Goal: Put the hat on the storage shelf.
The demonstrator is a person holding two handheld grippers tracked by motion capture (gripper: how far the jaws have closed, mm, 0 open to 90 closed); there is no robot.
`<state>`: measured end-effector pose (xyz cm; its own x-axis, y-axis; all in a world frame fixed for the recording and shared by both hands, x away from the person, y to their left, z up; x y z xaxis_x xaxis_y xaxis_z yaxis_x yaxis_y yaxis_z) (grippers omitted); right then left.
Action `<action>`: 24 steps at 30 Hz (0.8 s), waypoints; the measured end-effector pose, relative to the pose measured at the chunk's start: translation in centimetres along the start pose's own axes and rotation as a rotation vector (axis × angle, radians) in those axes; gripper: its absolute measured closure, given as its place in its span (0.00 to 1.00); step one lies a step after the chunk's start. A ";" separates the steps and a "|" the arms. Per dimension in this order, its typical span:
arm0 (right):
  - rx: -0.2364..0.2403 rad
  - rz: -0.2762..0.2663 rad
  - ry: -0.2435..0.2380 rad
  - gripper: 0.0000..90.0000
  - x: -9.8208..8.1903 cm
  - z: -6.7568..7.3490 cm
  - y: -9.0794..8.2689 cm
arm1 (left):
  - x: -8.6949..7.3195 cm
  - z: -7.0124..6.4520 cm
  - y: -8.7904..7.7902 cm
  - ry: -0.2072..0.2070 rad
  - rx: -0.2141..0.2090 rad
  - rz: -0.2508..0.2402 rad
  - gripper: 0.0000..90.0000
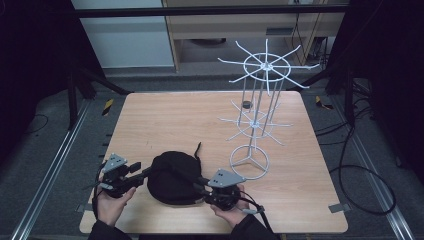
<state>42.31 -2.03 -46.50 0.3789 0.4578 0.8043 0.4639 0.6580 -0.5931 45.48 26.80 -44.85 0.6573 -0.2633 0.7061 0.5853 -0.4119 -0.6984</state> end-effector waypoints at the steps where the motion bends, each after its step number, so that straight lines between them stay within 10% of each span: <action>1: -0.012 -0.003 0.006 0.78 -0.1 -0.4 -0.3 | 0.2 -0.1 0.2 0.010 -0.003 0.002 0.53; 10: -0.072 0.019 0.067 0.73 -2.0 -3.1 -2.6 | 0.7 0.0 3.1 0.057 -0.021 0.085 0.59; 15: -0.080 0.055 0.096 0.70 -3.0 -4.1 -3.0 | 0.4 -0.1 3.6 0.053 -0.047 0.119 0.84; 24: -0.011 0.058 0.088 0.69 -2.0 -2.0 -0.9 | -0.4 0.0 2.6 -0.012 0.000 0.096 0.93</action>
<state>42.68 -4.75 -47.63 0.4740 0.4407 0.7623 0.4473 0.6252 -0.6396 46.70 25.84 -46.97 0.7164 -0.2910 0.6341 0.5190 -0.3852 -0.7631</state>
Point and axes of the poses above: each handheld gripper's, and its own axes: y roughly forward along the jaws, x roughly out of its top, z roughly to its left, the point moved 3 cm from there along y, roughly forward along the jaws, and after that the axes turned 11 degrees about z, right-handed, at the moved point
